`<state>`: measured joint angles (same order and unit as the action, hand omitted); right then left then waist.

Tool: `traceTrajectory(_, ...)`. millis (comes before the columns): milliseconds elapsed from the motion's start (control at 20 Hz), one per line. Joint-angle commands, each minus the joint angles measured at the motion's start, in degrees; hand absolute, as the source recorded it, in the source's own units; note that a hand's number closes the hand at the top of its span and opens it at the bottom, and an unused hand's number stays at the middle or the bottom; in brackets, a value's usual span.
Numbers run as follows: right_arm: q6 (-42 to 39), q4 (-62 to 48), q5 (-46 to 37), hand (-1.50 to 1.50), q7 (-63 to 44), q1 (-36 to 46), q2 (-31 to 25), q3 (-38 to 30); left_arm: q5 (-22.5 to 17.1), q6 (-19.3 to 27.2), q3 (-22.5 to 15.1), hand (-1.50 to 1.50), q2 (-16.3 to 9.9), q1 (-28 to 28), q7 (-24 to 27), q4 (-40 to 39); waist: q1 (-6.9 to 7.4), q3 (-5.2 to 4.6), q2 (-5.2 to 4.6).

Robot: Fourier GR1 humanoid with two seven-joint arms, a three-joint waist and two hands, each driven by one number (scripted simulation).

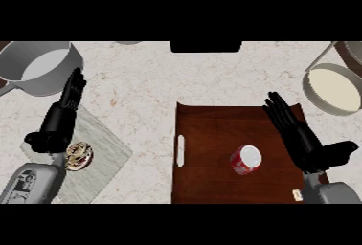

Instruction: Pick the can from the tray and place it in the tiered basket

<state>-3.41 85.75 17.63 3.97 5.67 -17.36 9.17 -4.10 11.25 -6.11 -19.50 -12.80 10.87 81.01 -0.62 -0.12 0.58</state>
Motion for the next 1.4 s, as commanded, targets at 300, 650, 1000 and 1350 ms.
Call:
traceTrajectory(300, 28.9, -5.6, -25.1, -1.50, -11.8, 7.6, 1.3, 2.2, -4.2, -7.7, -5.7, 0.00, 5.3, 5.2, -3.2, -4.1, 1.18, -0.88, -1.31)
traceTrajectory(650, 45.5, -7.1, -27.8, -1.50, -9.7, 15.4, 16.1, 9.6, -4.6, -11.7, -6.1, 0.00, 5.3, 6.2, -3.2, -4.4, 0.92, 0.07, -0.53)
traceTrajectory(1000, 34.3, -1.6, -44.0, -1.50, -39.6, 20.3, 0.8, 17.5, -5.5, -10.4, -4.4, 0.00, 5.3, 6.1, -5.1, -5.0, -1.31, -0.53, 0.84)
traceTrajectory(1350, 7.4, -1.0, -45.1, -1.50, -58.6, 24.8, -8.5, 26.0, -4.5, -9.4, -5.1, 0.00, 5.8, 6.5, -5.6, -4.6, -1.16, -0.76, 1.42)
